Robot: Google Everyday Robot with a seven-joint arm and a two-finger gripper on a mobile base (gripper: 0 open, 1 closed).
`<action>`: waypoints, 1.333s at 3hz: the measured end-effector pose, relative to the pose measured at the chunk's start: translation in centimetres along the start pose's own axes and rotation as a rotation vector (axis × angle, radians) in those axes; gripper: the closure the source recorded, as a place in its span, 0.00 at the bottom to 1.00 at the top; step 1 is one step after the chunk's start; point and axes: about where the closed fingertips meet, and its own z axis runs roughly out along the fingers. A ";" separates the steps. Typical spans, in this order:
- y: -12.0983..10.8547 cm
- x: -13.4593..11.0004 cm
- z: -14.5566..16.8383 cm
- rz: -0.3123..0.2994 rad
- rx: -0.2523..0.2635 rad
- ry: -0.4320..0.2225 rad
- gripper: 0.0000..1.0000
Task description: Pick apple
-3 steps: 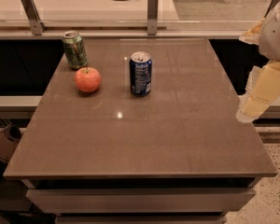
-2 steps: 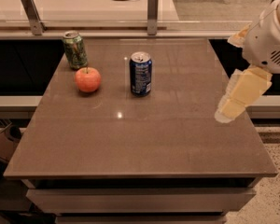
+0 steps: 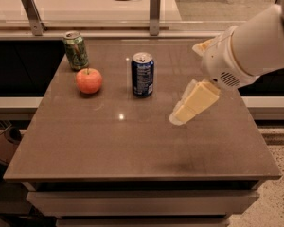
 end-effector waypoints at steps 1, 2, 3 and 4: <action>0.5 -2.7 3.6 -0.024 -0.025 -0.126 0.00; 2.3 -4.5 6.1 -0.057 -0.079 -0.205 0.00; 4.1 -6.0 7.6 -0.096 -0.128 -0.266 0.00; 5.4 -8.0 8.7 -0.160 -0.176 -0.318 0.00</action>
Offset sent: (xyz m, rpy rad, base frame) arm 0.0146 0.1088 -0.0506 0.2428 -0.0288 0.2567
